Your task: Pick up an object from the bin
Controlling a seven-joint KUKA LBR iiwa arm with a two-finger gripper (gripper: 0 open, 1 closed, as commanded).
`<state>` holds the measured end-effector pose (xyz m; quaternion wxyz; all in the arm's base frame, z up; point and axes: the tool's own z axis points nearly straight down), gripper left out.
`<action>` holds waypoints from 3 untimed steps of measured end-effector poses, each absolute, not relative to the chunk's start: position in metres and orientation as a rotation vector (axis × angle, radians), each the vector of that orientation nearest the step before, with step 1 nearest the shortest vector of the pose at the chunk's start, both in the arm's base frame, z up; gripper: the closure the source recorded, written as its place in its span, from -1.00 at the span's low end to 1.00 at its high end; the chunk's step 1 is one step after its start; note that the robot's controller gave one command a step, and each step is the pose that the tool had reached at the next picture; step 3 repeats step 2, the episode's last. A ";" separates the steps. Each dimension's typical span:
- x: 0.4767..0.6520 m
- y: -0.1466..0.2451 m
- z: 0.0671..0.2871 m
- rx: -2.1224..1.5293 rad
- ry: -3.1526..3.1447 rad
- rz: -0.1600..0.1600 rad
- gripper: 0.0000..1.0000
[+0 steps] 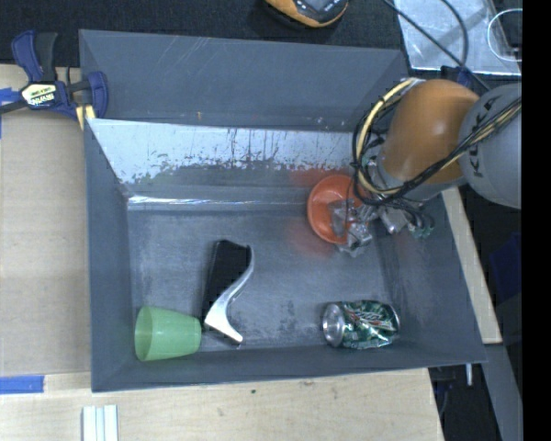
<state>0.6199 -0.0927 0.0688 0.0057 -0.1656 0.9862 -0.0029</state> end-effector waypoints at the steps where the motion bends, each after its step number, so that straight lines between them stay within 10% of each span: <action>1: 0.622 -0.145 0.070 -0.551 3.077 -0.008 1.00; 2: 0.615 -0.092 0.262 -0.420 3.097 -0.009 1.00; 3: 0.615 -0.092 0.262 -0.420 3.097 -0.009 1.00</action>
Offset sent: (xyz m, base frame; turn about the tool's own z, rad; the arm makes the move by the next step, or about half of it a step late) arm -0.0060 0.0005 0.1921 0.0625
